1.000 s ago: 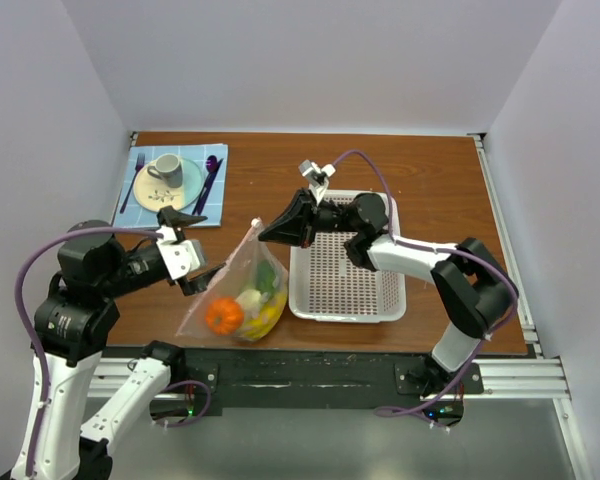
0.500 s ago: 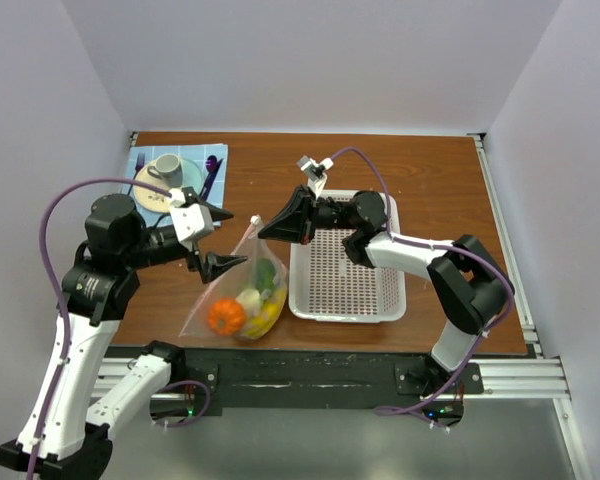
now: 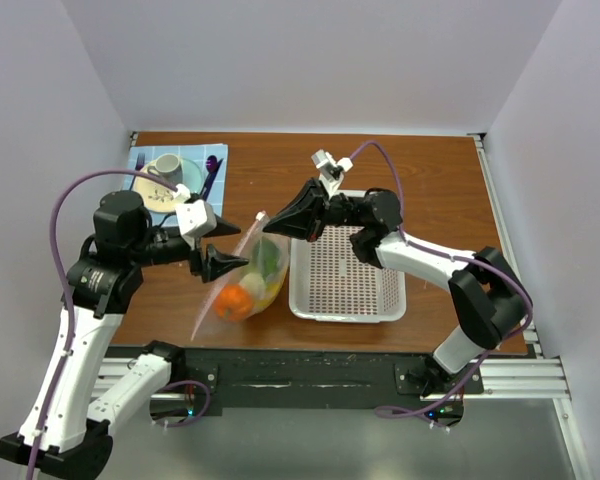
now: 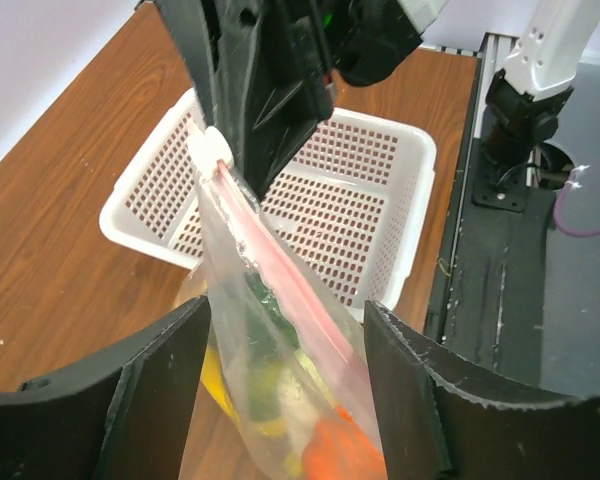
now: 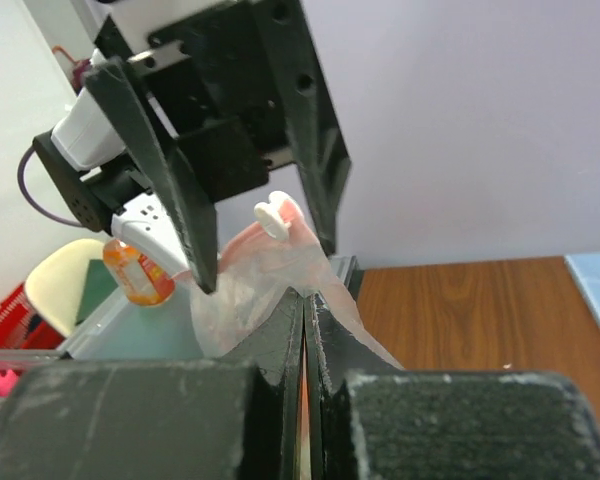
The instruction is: Open the zip-top bag and remove the fake food
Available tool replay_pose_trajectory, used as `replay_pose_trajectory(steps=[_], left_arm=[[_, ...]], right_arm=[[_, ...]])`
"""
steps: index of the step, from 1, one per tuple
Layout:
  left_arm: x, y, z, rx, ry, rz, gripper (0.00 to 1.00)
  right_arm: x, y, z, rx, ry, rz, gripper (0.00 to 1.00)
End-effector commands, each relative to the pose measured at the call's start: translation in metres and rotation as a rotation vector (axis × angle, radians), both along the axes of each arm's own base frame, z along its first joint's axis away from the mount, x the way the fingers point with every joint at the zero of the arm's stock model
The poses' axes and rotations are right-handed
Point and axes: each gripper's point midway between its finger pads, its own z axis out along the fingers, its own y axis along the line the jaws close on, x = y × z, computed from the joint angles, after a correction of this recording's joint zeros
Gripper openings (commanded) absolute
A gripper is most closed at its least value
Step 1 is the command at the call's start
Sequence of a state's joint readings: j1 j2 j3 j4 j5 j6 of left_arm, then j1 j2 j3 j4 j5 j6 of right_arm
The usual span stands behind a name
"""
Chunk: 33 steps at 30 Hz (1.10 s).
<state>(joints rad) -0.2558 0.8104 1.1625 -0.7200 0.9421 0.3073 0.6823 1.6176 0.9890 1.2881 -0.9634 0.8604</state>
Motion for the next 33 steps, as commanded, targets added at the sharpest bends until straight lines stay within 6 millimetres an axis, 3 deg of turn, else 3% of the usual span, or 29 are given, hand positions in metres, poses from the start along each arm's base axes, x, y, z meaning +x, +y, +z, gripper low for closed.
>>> replay_pose_trajectory(steps=[1,2,5,6,9,11,12,14,15,18,24,29,33], left_arm=[[0.009,-0.002,-0.001,-0.007,-0.016,0.016,0.69],[0.011,-0.002,0.001,-0.013,-0.026,0.020,0.68],[0.018,-0.006,0.007,-0.033,-0.048,0.031,0.52],[0.021,-0.008,0.009,-0.035,-0.052,0.030,0.38],[0.027,-0.012,0.015,-0.034,-0.062,0.036,0.26],[0.031,-0.011,0.018,-0.032,-0.071,0.055,0.33],[0.030,-0.011,0.023,-0.037,-0.086,0.057,0.55],[0.029,-0.009,0.029,-0.045,-0.117,0.066,0.72],[0.023,-0.010,0.033,-0.053,-0.133,0.060,0.86],[0.010,-0.012,0.035,-0.052,-0.176,0.036,0.96],[0.005,0.004,0.031,-0.003,-0.388,0.097,0.99],[0.005,0.004,0.011,0.047,-0.360,0.075,0.99],[0.012,0.003,0.012,0.038,-0.362,0.090,0.99]], right_arm=[[-0.011,-0.011,0.046,0.135,-0.189,-0.040,0.00],[-0.012,-0.012,0.047,0.135,-0.190,-0.039,0.00],[-0.012,-0.010,0.044,0.127,-0.185,-0.039,0.00],[-0.014,-0.010,0.043,0.125,-0.184,-0.037,0.00],[-0.013,-0.009,0.039,0.107,-0.175,-0.039,0.00],[-0.010,-0.008,0.032,0.081,-0.171,-0.052,0.00],[-0.010,-0.008,0.031,0.073,-0.169,-0.057,0.00],[-0.006,-0.006,0.026,0.054,-0.163,-0.073,0.00],[-0.006,-0.006,0.027,0.052,-0.166,-0.075,0.00],[0.002,-0.002,0.024,0.024,-0.155,-0.097,0.00],[0.004,0.007,0.021,-0.002,-0.138,-0.092,0.00],[0.005,0.022,0.018,-0.042,-0.140,-0.100,0.00],[0.010,0.037,0.016,-0.086,-0.156,-0.130,0.00]])
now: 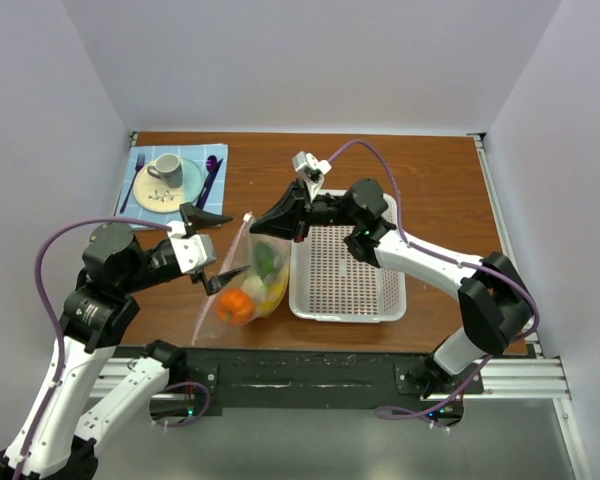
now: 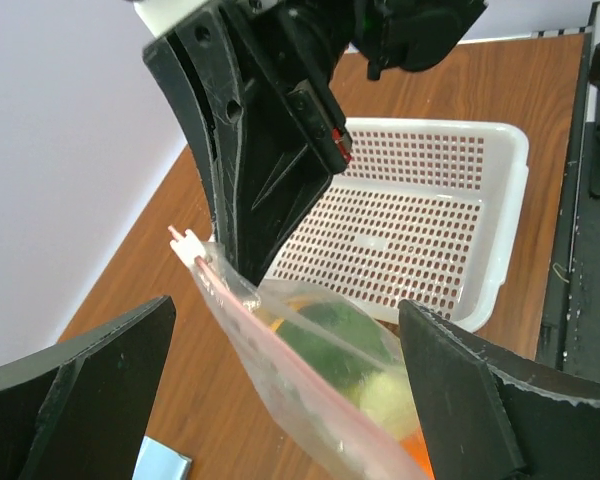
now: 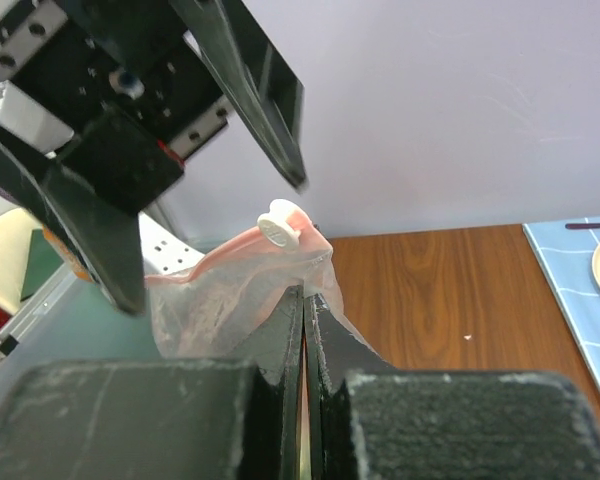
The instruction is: Open the zip-top bag and remove the fake food
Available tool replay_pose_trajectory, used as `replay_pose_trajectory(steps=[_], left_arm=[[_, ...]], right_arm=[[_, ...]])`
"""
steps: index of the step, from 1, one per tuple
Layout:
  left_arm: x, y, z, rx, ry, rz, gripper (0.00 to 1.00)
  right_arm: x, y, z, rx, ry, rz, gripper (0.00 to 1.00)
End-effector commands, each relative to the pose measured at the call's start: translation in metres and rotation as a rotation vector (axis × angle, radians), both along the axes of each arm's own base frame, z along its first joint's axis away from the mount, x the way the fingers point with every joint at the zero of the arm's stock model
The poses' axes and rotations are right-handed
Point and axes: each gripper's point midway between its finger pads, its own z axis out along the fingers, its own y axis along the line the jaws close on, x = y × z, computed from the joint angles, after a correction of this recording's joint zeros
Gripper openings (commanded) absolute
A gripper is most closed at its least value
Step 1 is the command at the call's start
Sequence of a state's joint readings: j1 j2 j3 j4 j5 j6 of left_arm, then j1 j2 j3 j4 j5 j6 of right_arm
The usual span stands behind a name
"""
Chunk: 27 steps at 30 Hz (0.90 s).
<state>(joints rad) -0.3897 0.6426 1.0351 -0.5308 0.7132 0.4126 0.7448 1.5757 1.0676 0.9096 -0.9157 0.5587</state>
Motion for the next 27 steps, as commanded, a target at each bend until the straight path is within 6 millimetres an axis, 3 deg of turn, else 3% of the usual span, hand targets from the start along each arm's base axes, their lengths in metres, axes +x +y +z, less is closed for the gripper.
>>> replay_pose_trajectory(steps=[1,6,15,19,25,27], left_arm=[[0.014,-0.001,0.000,0.015,-0.032,0.029,0.99],[0.029,0.008,0.003,0.033,-0.060,0.107,0.94],[0.039,0.026,0.004,0.073,-0.110,0.224,0.74],[0.040,0.026,-0.005,0.106,-0.083,0.216,0.60],[0.045,0.027,-0.010,0.131,-0.079,0.225,0.26],[0.045,0.023,-0.013,0.131,-0.061,0.201,0.24]], right_arm=[[0.007,0.015,0.023,0.004,-0.084,-0.062,0.00],[0.009,0.016,0.029,0.000,-0.099,-0.084,0.00],[0.010,0.008,0.015,-0.049,-0.113,-0.134,0.00],[0.009,0.006,0.014,-0.049,-0.107,-0.131,0.00],[0.003,0.002,0.016,-0.045,-0.112,-0.125,0.00],[0.002,0.000,0.017,-0.042,-0.116,-0.126,0.00]])
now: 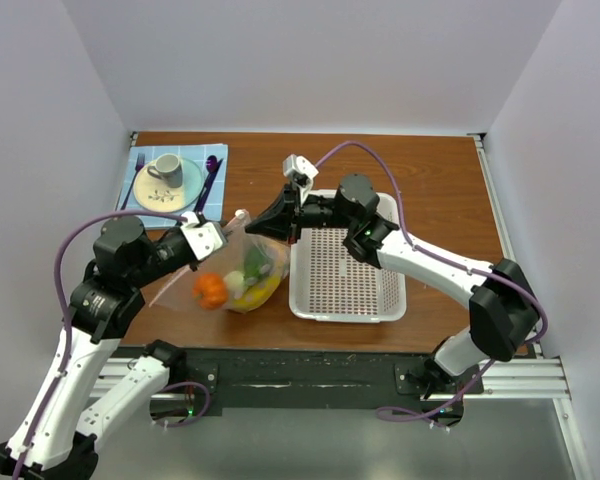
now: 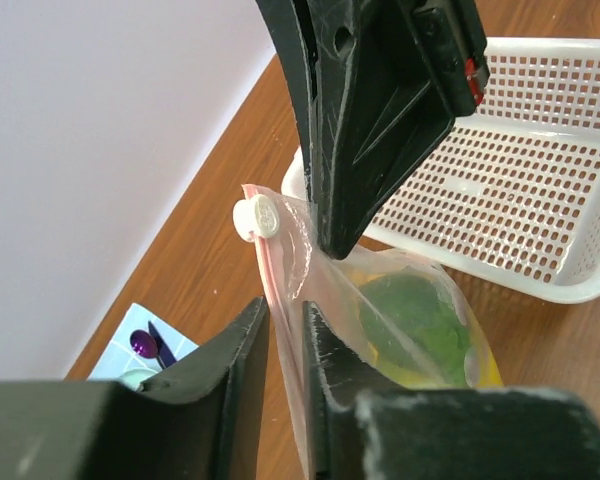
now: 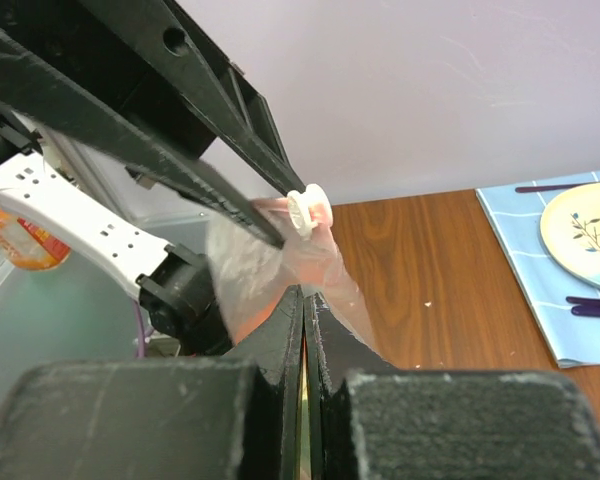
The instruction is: Open the zip-top bag and remove the fake food
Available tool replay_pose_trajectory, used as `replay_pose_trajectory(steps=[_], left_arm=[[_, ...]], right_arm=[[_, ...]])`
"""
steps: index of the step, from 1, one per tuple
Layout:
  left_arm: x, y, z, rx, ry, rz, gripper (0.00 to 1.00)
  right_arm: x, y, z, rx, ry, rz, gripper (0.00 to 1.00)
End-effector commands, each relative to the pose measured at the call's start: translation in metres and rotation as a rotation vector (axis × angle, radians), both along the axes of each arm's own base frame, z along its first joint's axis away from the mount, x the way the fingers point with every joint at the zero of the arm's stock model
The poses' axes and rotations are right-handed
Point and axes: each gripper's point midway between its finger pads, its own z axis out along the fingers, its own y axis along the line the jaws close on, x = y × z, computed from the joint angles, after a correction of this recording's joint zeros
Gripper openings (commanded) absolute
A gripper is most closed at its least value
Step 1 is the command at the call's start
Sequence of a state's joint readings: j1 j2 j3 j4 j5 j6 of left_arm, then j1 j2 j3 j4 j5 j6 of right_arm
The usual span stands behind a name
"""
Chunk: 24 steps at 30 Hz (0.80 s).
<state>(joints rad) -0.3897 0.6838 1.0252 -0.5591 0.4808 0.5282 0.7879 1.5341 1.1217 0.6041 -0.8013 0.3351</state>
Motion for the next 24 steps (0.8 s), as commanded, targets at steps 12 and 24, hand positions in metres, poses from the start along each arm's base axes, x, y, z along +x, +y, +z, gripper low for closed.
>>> replay_pose_trajectory(steps=[12,24], left_arm=[[-0.004,-0.017,0.018,-0.003,0.025,-0.103,0.00],[-0.029,-0.027,0.041,-0.053,0.056,-0.209,0.00]], right_arm=[[-0.013,-0.018,0.005,0.006,-0.129,-0.012,0.54],[0.009,-0.026,0.013,-0.021,-0.284,-0.141,0.62]])
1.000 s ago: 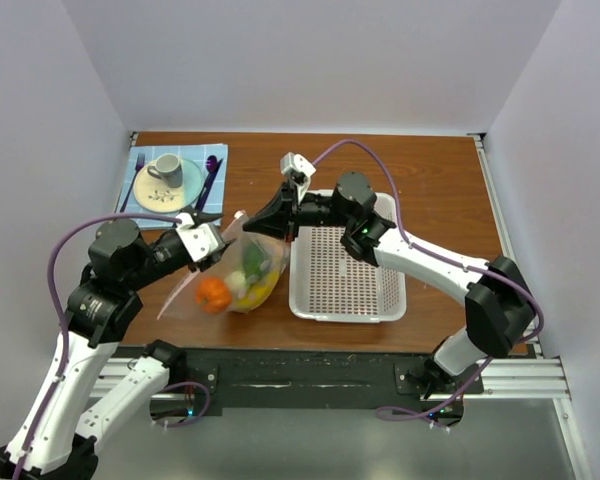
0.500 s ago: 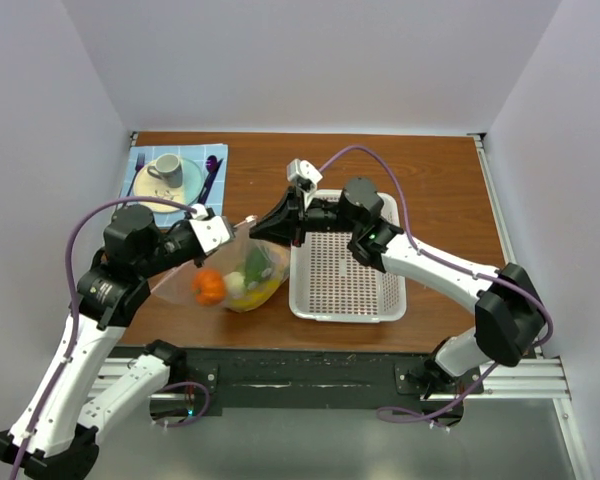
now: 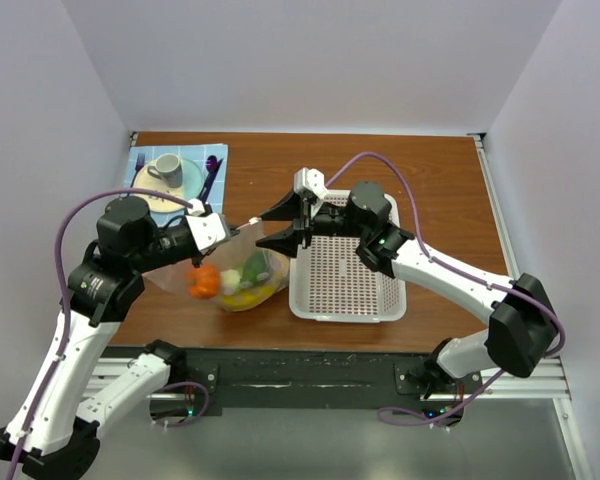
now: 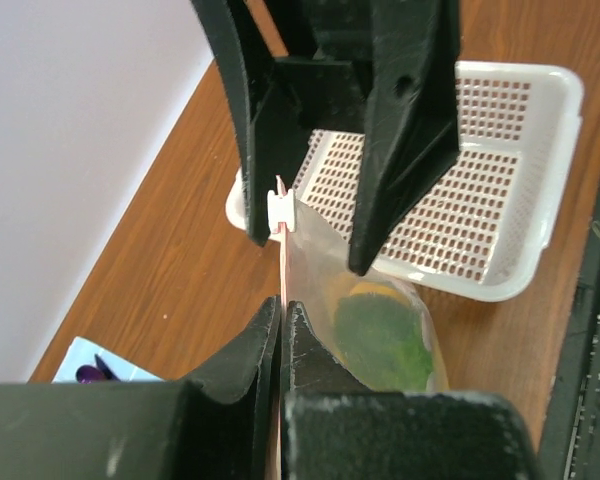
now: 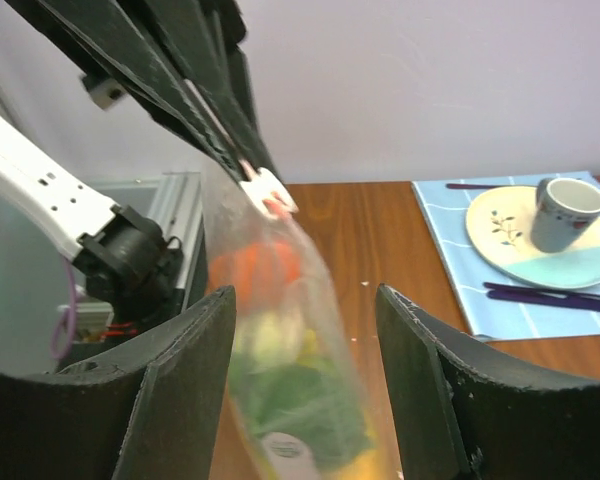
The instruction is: Open the zip-top bag and remove the fake food
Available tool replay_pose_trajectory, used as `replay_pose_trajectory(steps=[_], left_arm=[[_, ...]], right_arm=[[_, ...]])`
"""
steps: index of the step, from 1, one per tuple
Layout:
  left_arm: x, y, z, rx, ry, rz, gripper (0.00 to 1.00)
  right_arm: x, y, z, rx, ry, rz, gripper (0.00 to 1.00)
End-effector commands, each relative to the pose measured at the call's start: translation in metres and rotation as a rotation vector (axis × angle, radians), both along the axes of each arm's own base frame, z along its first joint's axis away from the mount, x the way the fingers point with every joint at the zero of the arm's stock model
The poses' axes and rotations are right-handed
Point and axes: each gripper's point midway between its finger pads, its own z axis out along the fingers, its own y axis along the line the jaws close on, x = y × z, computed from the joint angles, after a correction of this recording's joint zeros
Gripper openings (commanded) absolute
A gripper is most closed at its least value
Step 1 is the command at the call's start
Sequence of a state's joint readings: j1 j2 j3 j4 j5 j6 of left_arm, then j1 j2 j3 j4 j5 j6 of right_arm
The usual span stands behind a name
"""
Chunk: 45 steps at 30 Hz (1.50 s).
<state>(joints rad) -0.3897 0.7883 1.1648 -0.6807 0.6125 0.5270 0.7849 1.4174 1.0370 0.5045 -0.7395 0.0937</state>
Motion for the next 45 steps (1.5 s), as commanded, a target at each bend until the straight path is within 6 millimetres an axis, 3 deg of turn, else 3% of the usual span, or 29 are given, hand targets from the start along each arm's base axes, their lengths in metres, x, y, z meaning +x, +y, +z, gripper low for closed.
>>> replay_pose_trajectory(steps=[1,3,9,13,14,17,18,21,25,29,32,33,40,45], left_arm=[[-0.020,-0.009,0.029,-0.061,-0.030,-0.089,0.00],[-0.024,-0.010,0.029,-0.063,-0.024,-0.102,0.00],[-0.028,-0.009,0.018,-0.039,0.003,-0.116,0.00],[-0.027,-0.008,0.018,-0.041,-0.001,-0.108,0.00],[-0.027,-0.008,0.018,-0.042,-0.002,-0.108,0.00],[-0.028,-0.008,0.018,-0.046,-0.006,-0.106,0.00],[-0.028,-0.008,0.019,-0.048,-0.006,-0.108,0.00],[-0.028,-0.008,0.021,-0.050,-0.015,-0.104,0.00],[-0.028,-0.009,0.020,-0.055,-0.006,-0.107,0.00],[-0.028,-0.014,0.012,-0.070,0.034,-0.126,0.48],[-0.024,-0.019,0.016,-0.100,0.041,-0.138,0.73],[-0.021,-0.022,0.021,-0.113,0.030,-0.142,0.75],[-0.010,-0.037,0.038,-0.195,0.042,-0.181,0.73],[-0.006,-0.040,0.037,-0.196,0.053,-0.187,0.51]], right_arm=[[0.010,-0.004,0.024,0.028,-0.105,-0.050,0.62],[0.011,-0.001,0.027,0.032,-0.107,-0.045,0.62],[-0.008,0.003,0.036,0.077,-0.081,0.071,0.60],[-0.019,0.005,0.036,0.075,-0.059,0.147,0.53],[-0.021,0.005,0.034,0.064,-0.047,0.161,0.51],[-0.021,0.008,0.026,0.047,-0.020,0.183,0.31],[-0.022,0.008,0.027,0.046,-0.019,0.187,0.20],[-0.022,0.009,0.025,0.034,-0.006,0.199,0.03],[-0.021,0.009,0.028,0.031,-0.009,0.190,0.00],[-0.022,0.008,0.037,0.044,-0.020,0.188,0.00],[-0.021,0.008,0.038,0.041,-0.013,0.186,0.00],[-0.022,0.008,0.038,0.040,-0.012,0.189,0.00],[-0.024,0.009,0.036,0.034,0.003,0.196,0.00],[-0.023,0.008,0.037,0.032,-0.005,0.181,0.00]])
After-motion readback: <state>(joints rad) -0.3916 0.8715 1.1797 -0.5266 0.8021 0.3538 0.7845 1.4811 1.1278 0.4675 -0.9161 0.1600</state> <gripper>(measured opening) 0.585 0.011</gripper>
